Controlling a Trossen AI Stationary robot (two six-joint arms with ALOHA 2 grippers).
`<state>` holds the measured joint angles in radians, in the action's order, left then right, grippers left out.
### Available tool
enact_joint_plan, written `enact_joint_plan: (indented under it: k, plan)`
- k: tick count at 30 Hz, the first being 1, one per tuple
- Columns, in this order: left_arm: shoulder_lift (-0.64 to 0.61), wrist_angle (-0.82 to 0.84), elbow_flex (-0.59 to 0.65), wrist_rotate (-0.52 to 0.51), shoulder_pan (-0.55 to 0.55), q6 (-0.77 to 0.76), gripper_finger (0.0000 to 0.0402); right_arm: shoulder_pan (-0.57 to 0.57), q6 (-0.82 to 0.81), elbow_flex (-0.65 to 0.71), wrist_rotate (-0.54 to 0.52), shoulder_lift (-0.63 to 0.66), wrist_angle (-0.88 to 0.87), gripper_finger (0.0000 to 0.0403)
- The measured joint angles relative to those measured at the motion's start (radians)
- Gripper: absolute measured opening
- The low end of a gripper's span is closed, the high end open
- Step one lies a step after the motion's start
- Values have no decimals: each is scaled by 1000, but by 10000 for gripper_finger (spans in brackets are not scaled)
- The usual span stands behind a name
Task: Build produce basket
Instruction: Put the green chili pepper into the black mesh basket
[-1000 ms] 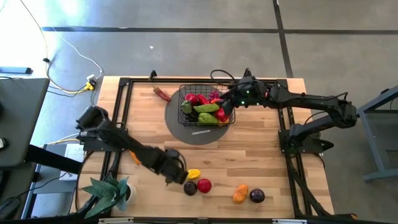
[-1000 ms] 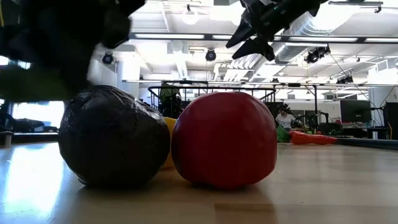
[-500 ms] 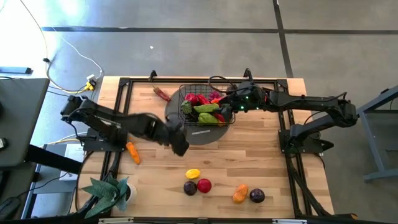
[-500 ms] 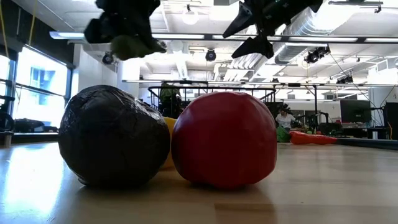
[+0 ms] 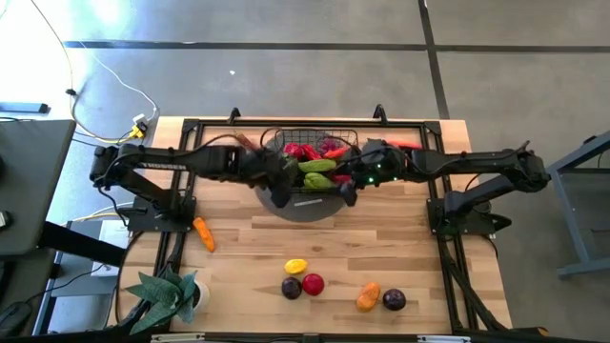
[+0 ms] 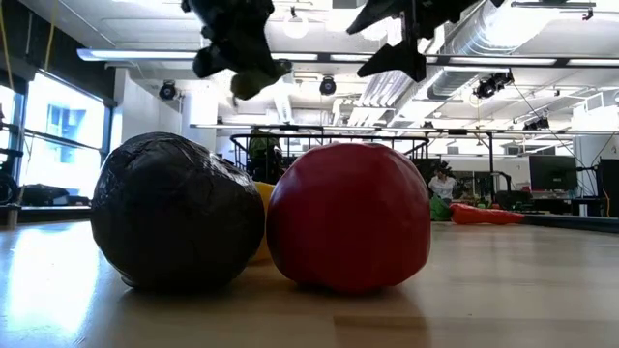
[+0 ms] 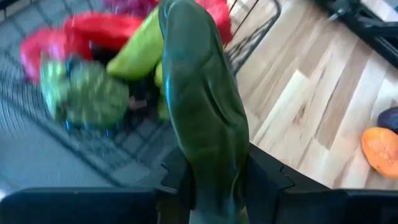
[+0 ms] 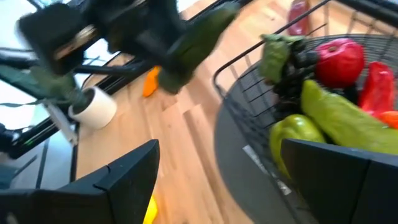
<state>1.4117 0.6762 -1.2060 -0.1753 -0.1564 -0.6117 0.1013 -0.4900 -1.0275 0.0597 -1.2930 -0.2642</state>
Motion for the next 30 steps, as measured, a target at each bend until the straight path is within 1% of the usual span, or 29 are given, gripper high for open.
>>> enact_joint_plan:
  k: [4, 14, 17, 19, 22, 25, 27, 30]
  plan:
    - [0, -76, 0, 15, -65, 107, 90, -45, 0, 0, 0, 0, 0, 319]
    - [11, -193, 0, 16, -212, 335, 90, -177, -10, 0, -3, -3, 0, 319]
    - [28, -241, 0, 27, -247, 391, 90, -223, -54, 0, -42, -3, 0, 319]
    - [43, -278, 0, 53, -271, 417, 90, -255, -79, 0, -73, -3, 0, 319]
    - [72, -324, 0, 90, -299, 443, 91, -305, -104, 0, -113, -3, 0, 319]
    - [97, -348, 0, 100, -320, 451, 99, -346, -145, 0, -141, -3, 0, 319]
    - [114, -359, 0, 100, -329, 450, 109, -372, -205, 0, -147, -3, 0, 319]
    - [133, -361, 0, 112, -340, 452, 126, -411, -335, 0, -148, -3, 0, 319]
